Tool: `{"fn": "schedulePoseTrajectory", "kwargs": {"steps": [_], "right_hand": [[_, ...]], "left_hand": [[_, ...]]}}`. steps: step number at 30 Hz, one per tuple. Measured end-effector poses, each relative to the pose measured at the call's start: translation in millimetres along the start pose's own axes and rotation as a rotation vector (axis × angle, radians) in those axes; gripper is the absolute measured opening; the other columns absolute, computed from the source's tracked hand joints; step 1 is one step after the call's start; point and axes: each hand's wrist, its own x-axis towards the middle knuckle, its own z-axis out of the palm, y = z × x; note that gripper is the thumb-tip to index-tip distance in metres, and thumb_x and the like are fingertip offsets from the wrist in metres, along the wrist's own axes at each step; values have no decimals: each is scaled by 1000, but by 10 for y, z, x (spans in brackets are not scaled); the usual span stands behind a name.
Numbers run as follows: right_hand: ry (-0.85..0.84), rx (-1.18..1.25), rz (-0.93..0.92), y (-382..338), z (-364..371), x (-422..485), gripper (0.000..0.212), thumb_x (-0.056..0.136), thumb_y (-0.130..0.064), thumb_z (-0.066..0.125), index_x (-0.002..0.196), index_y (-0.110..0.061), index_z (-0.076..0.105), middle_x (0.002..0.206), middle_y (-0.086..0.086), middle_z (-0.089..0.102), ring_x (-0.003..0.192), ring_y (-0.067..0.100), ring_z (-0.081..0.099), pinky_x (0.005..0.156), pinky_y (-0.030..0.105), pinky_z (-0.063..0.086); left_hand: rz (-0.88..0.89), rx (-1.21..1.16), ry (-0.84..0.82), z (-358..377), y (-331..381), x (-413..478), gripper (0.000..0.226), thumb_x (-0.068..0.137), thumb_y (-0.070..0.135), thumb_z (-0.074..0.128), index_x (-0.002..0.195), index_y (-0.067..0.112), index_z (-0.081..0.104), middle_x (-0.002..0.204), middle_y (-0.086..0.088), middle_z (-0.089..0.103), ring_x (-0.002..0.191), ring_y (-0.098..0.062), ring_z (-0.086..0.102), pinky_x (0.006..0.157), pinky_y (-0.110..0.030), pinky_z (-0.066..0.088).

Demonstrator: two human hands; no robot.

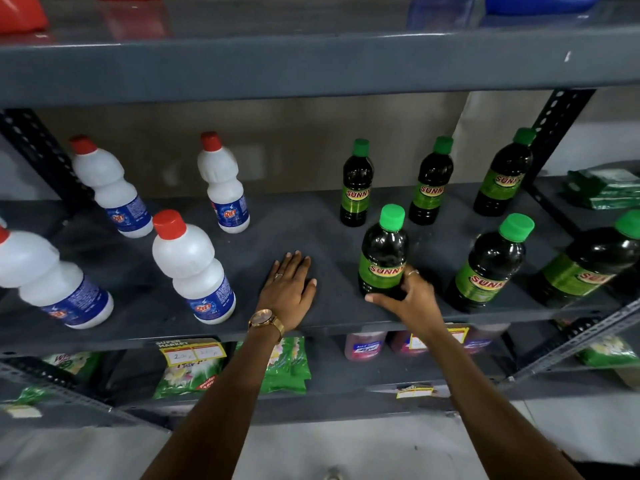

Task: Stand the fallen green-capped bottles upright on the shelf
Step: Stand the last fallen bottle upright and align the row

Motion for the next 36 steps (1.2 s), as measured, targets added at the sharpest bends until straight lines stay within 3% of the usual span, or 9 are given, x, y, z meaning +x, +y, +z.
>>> {"fn": "schedulePoseTrajectory", "kwargs": {"steps": [2,4,9,14,26,28,31,33,36], "right_hand": [[8,-12,2,25,-9,-191,70,50,-61,82,109,-31,56,104,-9,69,100,6,64,85,22,50],[6,-42,-6,43,-12,-317,69,52,-63,79,109,-32,54,101,-14,66,96,-2,61,78,9,46],[-48,-132,-27,105,-45,-365,65,63,-29,87,117,-24,49,101,-16,59,94,-3,55,73,-3,36],[-53,-213,-18,80,-17,-359,76,66,-30,85,129,-10,48,115,5,61,102,17,55,84,27,46],[-115,-121,-45,25,-39,-410,83,67,-30,85,138,-13,44,130,-1,58,121,14,51,98,25,40],[-36,2,-81,48,-167,-548,82,65,-31,85,138,-19,48,132,-10,54,120,3,51,99,20,40],[306,57,-157,227,-554,-847,42,68,-47,77,105,-32,64,106,-11,68,94,2,63,81,17,49],[580,125,-179,399,-900,-955,32,72,-33,79,96,-30,58,93,-4,62,82,9,62,73,22,49],[764,158,-72,676,-1493,-877,57,72,-13,82,118,-16,50,118,8,48,102,4,52,91,18,43]], "left_hand": [[2,8,-3,8,-6,9,53,97,37,33,145,15,24,157,-8,20,146,-20,12,120,-36,3],[5,19,-2,14,-10,8,53,97,36,32,145,14,24,157,-8,20,146,-21,12,120,-36,4],[10,-17,-3,-3,6,-8,52,97,35,35,144,14,27,157,-10,22,146,-23,14,121,-38,7],[47,-57,10,33,69,-78,49,97,33,37,142,14,33,155,-7,27,145,-20,18,121,-37,10],[-47,-122,92,-61,247,-179,50,96,27,42,143,12,31,153,-10,31,144,-22,23,120,-35,16],[-161,-277,298,-100,430,-352,49,94,21,47,140,10,35,148,-15,39,139,-26,31,116,-39,26],[-141,-411,569,-42,978,-797,43,91,29,49,132,18,41,133,0,48,123,-13,42,105,-22,31],[57,-461,464,79,1482,-1086,40,91,40,46,130,34,39,121,16,47,114,4,41,99,-10,29],[220,-530,261,347,2223,-1123,47,89,47,49,132,42,33,122,16,48,113,5,43,96,-16,39]]}}
